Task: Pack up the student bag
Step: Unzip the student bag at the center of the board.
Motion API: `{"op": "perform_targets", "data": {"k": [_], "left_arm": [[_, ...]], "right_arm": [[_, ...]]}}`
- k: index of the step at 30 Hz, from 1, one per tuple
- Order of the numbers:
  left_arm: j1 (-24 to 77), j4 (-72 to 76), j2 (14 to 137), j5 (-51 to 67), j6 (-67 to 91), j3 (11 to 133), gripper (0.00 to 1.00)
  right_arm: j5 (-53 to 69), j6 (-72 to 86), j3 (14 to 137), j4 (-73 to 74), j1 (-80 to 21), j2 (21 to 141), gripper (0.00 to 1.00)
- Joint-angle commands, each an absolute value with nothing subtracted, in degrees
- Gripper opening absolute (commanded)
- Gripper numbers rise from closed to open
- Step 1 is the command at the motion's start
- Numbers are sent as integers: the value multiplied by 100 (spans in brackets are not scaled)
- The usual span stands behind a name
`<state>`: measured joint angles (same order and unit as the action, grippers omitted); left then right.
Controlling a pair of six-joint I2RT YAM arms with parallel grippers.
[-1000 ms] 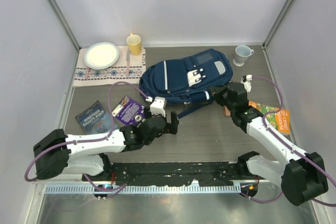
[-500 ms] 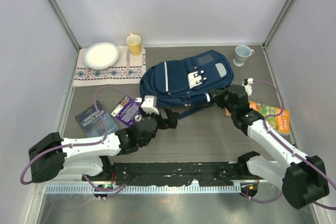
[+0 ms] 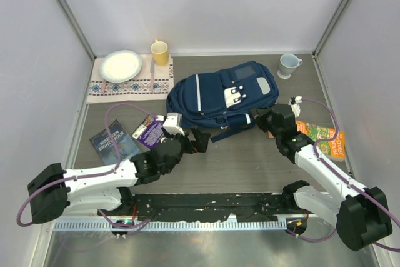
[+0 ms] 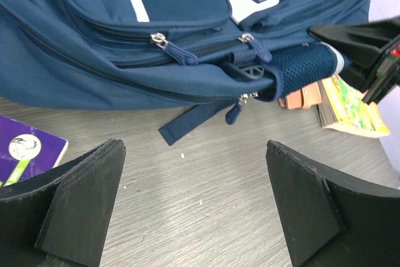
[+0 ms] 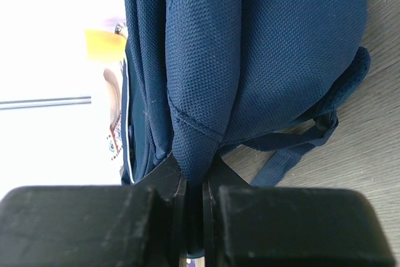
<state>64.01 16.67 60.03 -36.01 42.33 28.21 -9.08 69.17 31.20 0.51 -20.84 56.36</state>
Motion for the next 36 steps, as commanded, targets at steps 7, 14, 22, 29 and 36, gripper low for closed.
{"op": "perform_targets", "data": {"k": [7, 14, 22, 29, 36], "left_arm": [[6741, 2970, 7161, -2979, 3850, 2970, 98], [6829, 3892, 8208, -3199, 3806, 3260, 96], [6829, 4500, 8798, -3462, 3498, 3498, 91], [6812, 4474, 9079, -4060, 3120, 3717, 84], [6812, 4509, 9141, -4350, 3006, 3832, 59]], "right_arm": [[-748, 7330, 3208, -844, -2145, 5335, 1], [-703, 7400, 3305, -799, -2373, 5221, 1], [-721, 7374, 3393, -738, -2601, 5151, 1], [-826, 7374, 3331, -642, -2628, 4896, 1], [-888, 7295, 3349, -536, -2619, 4773, 1]]}}
